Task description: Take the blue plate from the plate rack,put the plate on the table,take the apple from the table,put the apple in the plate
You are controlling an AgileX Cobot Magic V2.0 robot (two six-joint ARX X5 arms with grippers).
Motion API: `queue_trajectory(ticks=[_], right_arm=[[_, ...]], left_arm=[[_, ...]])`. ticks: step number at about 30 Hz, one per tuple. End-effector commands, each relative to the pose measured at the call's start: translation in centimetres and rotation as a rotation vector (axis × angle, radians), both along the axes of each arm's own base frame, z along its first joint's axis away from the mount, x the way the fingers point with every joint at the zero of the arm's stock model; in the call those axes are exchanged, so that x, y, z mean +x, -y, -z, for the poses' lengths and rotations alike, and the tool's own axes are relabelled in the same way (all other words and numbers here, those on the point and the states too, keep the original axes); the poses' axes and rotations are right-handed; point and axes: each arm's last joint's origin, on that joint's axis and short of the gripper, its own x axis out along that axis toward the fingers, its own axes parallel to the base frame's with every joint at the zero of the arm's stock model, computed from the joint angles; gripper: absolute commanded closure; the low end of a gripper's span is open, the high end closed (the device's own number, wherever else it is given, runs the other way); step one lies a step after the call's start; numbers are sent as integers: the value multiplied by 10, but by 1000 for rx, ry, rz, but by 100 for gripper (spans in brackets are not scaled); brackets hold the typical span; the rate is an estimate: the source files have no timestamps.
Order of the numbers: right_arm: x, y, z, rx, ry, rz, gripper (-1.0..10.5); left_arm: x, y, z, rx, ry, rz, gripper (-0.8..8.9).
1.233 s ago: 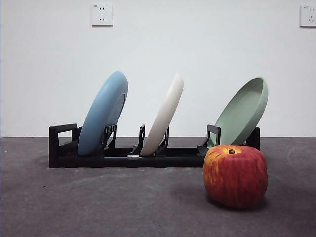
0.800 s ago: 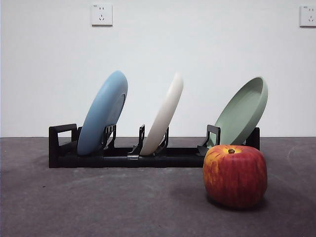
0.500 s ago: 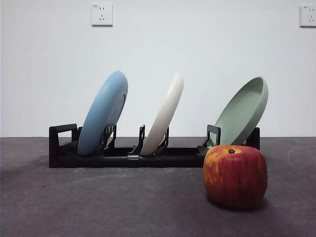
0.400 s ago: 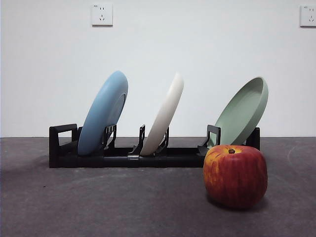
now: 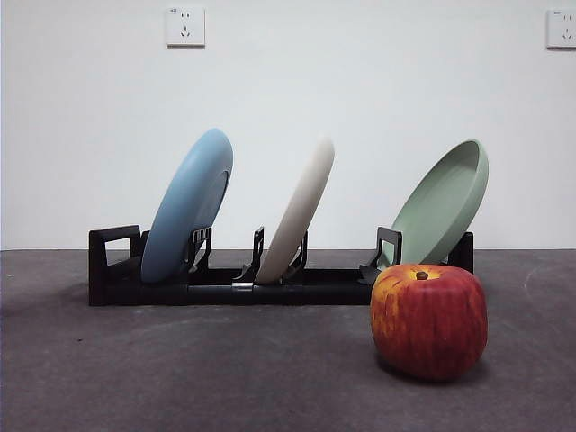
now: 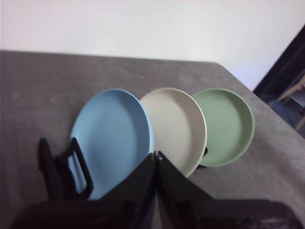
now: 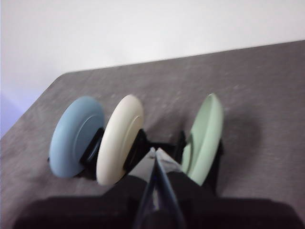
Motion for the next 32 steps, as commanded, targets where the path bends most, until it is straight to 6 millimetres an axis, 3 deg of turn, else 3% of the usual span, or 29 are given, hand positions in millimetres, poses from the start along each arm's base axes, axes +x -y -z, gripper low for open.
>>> queue_trajectory(ticks=[1, 3, 7, 14, 20, 26, 32], right_arm=[[6, -1, 2, -9, -16, -24, 816], [11, -1, 5, -8, -35, -24, 682], [15, 0, 8, -8, -50, -23, 535], [15, 0, 8, -7, -52, -23, 537], [15, 0, 8, 4, -58, -19, 537], [15, 0, 9, 9, -73, -17, 537], [14, 0, 10, 9, -82, -17, 537]], left_arm=[[6, 1, 1, -10, -23, 33, 651], [10, 1, 3, -14, -39, 42, 521], [21, 5, 8, -34, -76, 48, 509], [57, 24, 6, 12, -110, 36, 497], [106, 49, 2, 62, -175, 90, 498], [149, 78, 16, 215, -252, 72, 498], [172, 101, 40, 241, -305, 109, 498]])
